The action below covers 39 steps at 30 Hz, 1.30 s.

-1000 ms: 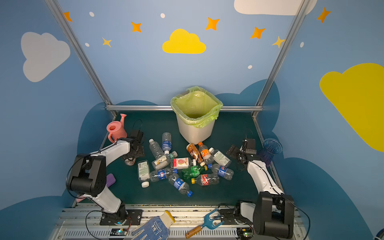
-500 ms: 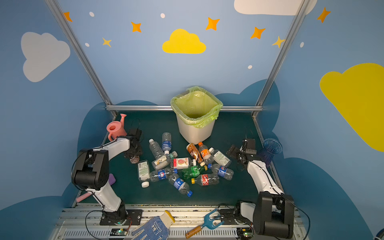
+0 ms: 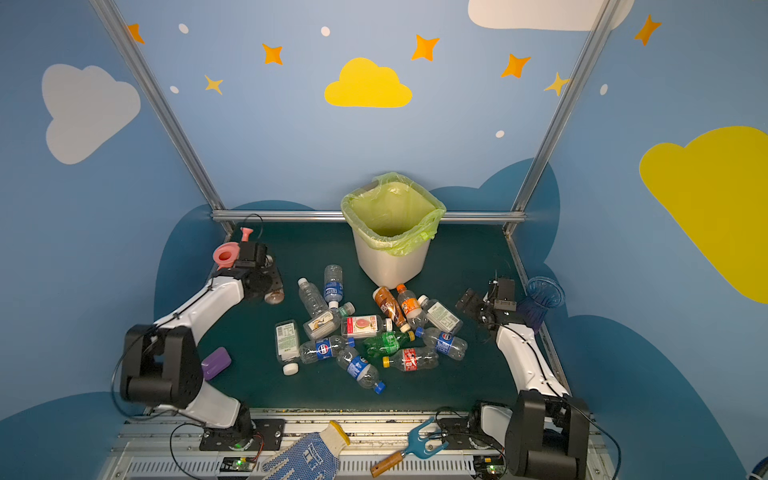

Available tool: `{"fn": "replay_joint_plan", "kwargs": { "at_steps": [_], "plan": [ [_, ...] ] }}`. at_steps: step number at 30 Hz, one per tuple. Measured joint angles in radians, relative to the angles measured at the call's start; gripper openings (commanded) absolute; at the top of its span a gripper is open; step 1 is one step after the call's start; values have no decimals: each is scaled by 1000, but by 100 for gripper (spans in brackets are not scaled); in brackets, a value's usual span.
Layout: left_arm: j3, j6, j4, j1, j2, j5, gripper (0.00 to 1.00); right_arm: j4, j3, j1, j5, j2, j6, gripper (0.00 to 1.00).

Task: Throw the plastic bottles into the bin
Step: 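Lift the Nescafe bottle over the bin and release it with the left gripper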

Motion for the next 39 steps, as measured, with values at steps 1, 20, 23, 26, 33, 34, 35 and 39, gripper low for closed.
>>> {"fn": "replay_joint_plan", "kwargs": {
  "at_steps": [1, 20, 23, 26, 33, 34, 35, 39],
  "plan": [
    [17, -11, 40, 0, -42, 13, 42, 0, 0, -1, 1, -6, -1, 98],
    [895, -128, 241, -379, 407, 371, 95, 18, -13, -6, -46, -208, -7, 98],
    [791, -126, 223, -386, 386, 374, 100, 15, -13, -6, -59, -234, -6, 98],
    [750, -90, 214, -387, 301, 344, 100, 13, -9, -6, -68, -257, -5, 98],
    [671, 0, 357, -406, -23, 299, 100, 8, -5, -7, -83, -242, 1, 98],
    [627, 8, 393, -407, -68, 282, 100, 8, -5, -7, -84, -238, 3, 98],
    [586, 16, 417, -407, -102, 265, 100, 8, -5, -6, -86, -234, 5, 98],
    [417, 37, 466, -396, -183, 185, 100, -2, -5, 9, -88, -209, 12, 98]
  ]
}}
